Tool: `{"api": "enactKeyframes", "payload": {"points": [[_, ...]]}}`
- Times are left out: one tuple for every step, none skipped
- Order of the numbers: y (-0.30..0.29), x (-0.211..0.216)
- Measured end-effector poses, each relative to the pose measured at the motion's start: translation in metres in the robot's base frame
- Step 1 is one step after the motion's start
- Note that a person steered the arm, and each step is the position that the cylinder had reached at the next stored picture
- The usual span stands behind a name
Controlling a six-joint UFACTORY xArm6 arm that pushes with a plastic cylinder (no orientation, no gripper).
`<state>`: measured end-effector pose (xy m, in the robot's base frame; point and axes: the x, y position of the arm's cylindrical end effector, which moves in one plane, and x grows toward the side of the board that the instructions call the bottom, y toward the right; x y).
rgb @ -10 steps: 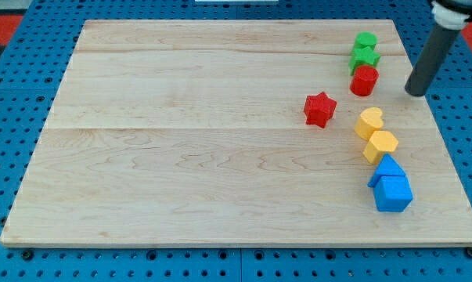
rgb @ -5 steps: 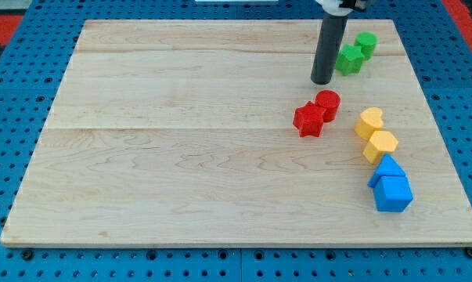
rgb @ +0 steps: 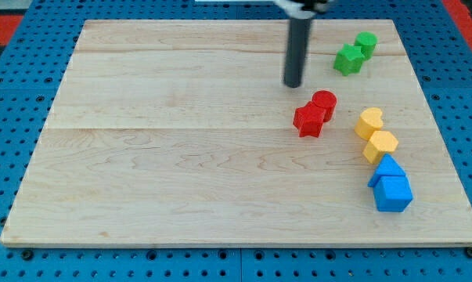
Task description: Move the red blocks slightly towards the bottom right of the board
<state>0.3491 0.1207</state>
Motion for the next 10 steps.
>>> {"api": "enactKeyframes", "payload": {"points": [[0.054, 0.029], [0.036, 0.047], [-0.019, 0.052], [-0.013, 0.049], [-0.012, 0.036], [-0.069, 0.017], [-0.095, 0.008], [-0.094, 0.041], [-0.093, 0.040], [-0.066, 0.035]]}}
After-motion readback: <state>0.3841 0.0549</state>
